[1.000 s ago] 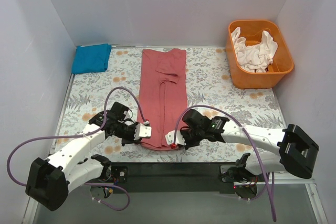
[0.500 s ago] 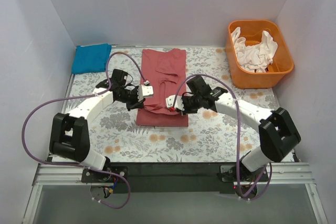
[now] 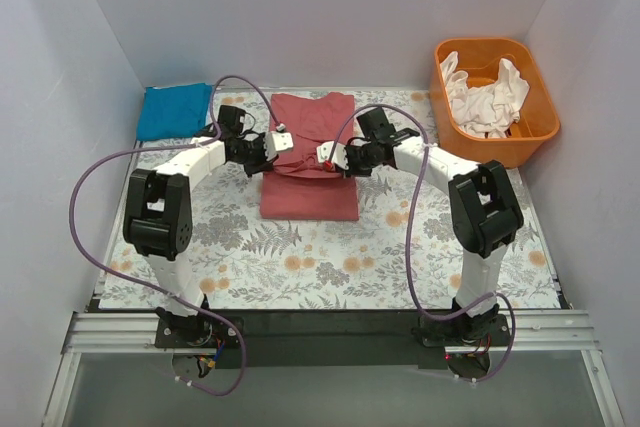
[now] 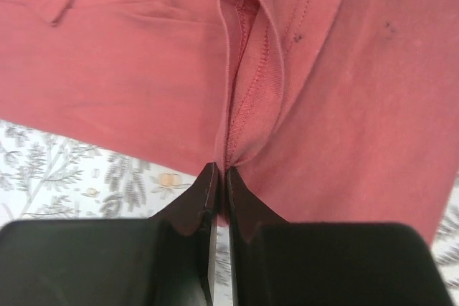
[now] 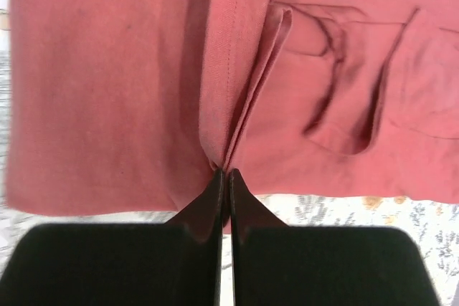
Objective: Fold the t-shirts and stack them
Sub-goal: Fold the tshirt
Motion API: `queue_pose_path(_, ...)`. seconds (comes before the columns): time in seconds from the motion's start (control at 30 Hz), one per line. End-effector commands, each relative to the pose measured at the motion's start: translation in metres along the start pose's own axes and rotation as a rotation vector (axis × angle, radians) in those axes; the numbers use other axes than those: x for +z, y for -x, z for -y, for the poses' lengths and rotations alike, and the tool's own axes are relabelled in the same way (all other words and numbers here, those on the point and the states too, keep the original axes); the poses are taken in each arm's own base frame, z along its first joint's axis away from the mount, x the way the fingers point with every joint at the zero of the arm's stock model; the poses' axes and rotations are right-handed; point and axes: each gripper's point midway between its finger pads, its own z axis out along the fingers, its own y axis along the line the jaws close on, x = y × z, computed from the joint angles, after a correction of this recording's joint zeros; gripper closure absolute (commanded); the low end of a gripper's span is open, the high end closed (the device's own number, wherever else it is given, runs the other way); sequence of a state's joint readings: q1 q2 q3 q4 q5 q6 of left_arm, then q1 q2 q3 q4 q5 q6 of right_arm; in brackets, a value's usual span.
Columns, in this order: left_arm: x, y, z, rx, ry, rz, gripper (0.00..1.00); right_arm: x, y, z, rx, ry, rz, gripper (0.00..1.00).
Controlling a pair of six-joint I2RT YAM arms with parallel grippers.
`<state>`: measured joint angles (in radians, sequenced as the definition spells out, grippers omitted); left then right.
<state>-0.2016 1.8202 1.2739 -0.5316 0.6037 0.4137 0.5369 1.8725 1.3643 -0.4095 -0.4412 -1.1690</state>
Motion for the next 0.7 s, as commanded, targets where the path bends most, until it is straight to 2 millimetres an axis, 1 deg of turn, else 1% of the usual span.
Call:
queue_pose_path(0.0,-0.002,0.01,-0.041,0.062,0.09,0.017,1.0,-0.001,0.008,0.04,-0.071,-0.06,0.044,0.99)
queue_pose_path(0.03,0.001,0.008,-0.046,0.06,0.095,0.013,1.0,0.004,-0.001,0.043,-0.067,-0.057,0.033,0.99)
queue_pose_path(0.07,0.005,0.008,-0.053,0.057,0.097,0.013,1.0,0.006,-0.004,0.047,-0.069,-0.059,0.03,0.99)
queue_pose_path(0.1,0.008,0.007,-0.057,0.058,0.101,0.012,1.0,0.004,-0.002,0.057,-0.077,-0.077,0.033,0.99)
queue_pose_path(0.13,0.01,0.006,-0.061,0.057,0.103,0.012,1.0,0.009,-0.013,0.059,-0.064,-0.073,0.022,0.99)
queue_pose_path(0.17,0.016,0.001,-0.064,0.048,0.103,0.0,1.0,0.009,-0.014,0.064,-0.069,-0.081,0.019,0.99)
queue_pose_path(0.2,0.016,0.003,-0.072,0.053,0.116,0.005,1.0,0.009,-0.013,0.072,-0.075,-0.092,0.021,0.99)
queue_pose_path(0.23,0.017,0.002,-0.075,0.051,0.119,0.005,1.0,0.012,-0.018,0.074,-0.071,-0.092,0.017,0.99)
queue_pose_path(0.27,0.022,-0.003,-0.077,0.044,0.117,-0.002,1.0,0.013,-0.019,0.077,-0.069,-0.094,0.017,0.99)
queue_pose_path(0.3,0.022,0.0,-0.083,0.052,0.127,0.003,1.0,0.014,-0.019,0.078,-0.069,-0.094,0.019,0.99)
queue_pose_path(0.33,0.023,-0.001,-0.084,0.049,0.126,0.001,1.0,0.016,-0.021,0.081,-0.067,-0.096,0.017,0.99)
queue_pose_path(0.47,0.029,-0.007,-0.09,0.046,0.13,-0.013,1.0,0.021,-0.023,0.081,-0.078,-0.089,0.019,0.99)
queue_pose_path(0.5,0.03,-0.01,-0.091,0.043,0.135,-0.024,1.0,0.022,-0.024,0.082,-0.071,-0.09,0.016,0.96)
queue_pose_path(0.53,0.03,-0.009,-0.093,0.044,0.14,-0.025,0.97,0.023,-0.027,0.082,-0.062,-0.09,0.009,0.88)
queue_pose_path(0.57,0.029,-0.009,-0.095,0.036,0.149,-0.028,0.92,0.022,-0.024,0.086,-0.06,-0.1,0.011,0.74)
queue_pose_path(0.63,0.024,-0.004,-0.101,0.007,0.173,-0.025,0.83,0.019,-0.024,0.092,-0.04,-0.12,0.0,0.61)
queue_pose_path(0.67,0.021,-0.003,-0.104,-0.009,0.184,-0.024,0.78,0.015,-0.02,0.099,-0.041,-0.139,0.003,0.51)
